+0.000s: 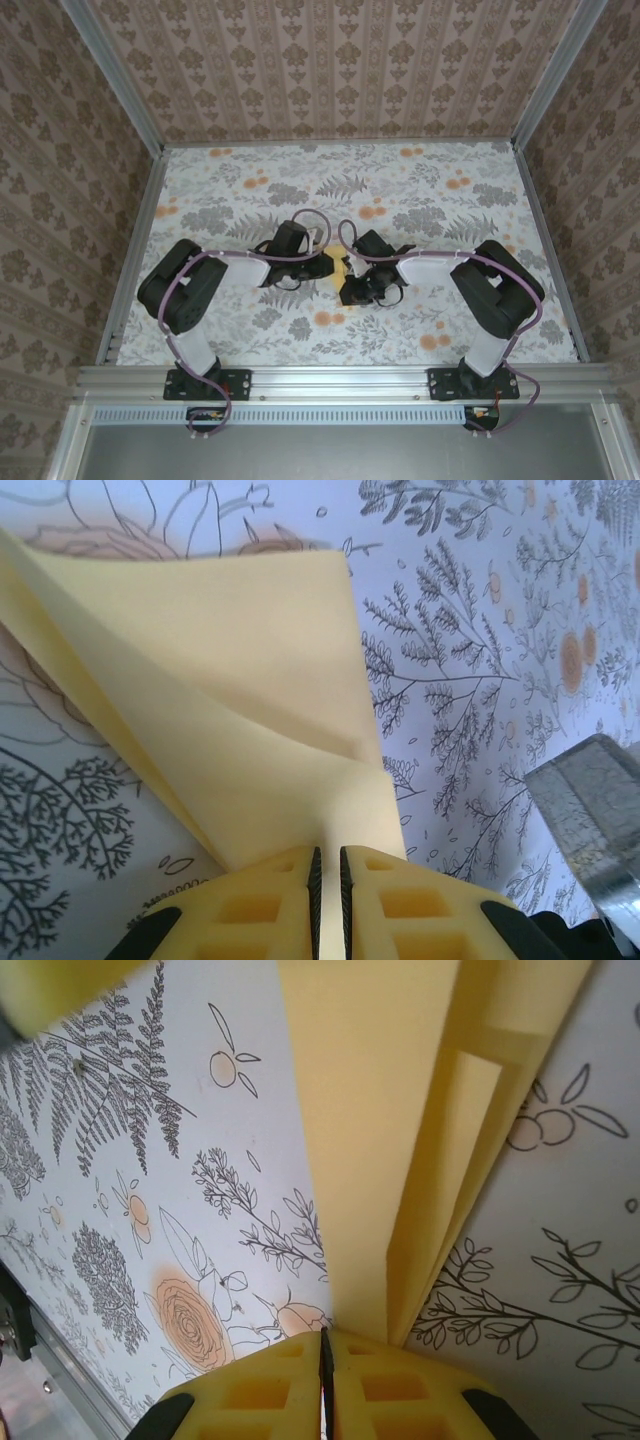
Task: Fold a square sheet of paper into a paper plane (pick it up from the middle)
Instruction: Fold the wing for the fifth time at the center of the table.
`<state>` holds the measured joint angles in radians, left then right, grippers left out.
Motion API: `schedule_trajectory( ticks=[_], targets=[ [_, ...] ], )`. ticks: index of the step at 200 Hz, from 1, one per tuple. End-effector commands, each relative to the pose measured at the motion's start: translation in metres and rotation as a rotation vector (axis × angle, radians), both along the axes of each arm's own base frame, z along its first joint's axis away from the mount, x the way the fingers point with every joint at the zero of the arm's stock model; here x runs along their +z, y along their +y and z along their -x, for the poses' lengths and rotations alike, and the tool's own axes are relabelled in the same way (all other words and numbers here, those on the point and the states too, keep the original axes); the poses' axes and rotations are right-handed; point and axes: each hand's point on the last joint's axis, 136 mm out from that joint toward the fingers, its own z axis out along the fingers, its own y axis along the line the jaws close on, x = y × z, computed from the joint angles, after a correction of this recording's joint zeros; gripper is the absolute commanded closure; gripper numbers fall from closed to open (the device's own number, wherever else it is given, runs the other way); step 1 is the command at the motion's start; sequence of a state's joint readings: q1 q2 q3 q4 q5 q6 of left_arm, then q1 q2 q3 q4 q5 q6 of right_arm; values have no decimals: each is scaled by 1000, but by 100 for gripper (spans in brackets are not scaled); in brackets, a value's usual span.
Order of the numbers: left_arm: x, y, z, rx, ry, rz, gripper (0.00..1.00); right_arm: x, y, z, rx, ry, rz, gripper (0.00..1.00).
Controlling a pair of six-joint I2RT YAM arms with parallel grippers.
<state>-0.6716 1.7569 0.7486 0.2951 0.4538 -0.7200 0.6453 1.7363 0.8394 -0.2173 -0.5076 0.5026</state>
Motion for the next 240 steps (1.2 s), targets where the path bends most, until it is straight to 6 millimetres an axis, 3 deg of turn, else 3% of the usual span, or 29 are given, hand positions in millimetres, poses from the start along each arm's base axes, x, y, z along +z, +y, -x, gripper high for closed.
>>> schedule_trajectory(
  ticks=[1, 124, 197, 218, 240],
  targets=[
    [23, -4, -9, -38, -89, 57, 83, -21, -28, 26, 10, 96, 102, 89],
    [1, -14, -23, -49, -72, 35, 84, -22, -37, 31, 29, 114, 96, 89],
    [-16, -10, -26, -20, -25, -23, 86, -26, -40, 34, 29, 125, 102, 89],
    [-23, -4, -24, -7, 4, -78, 87, -14, -33, 26, 16, 94, 55, 88],
    [-30, 1, -18, 5, 34, -139, 87, 17, -20, 2, -45, 3, -34, 82]
  ],
)
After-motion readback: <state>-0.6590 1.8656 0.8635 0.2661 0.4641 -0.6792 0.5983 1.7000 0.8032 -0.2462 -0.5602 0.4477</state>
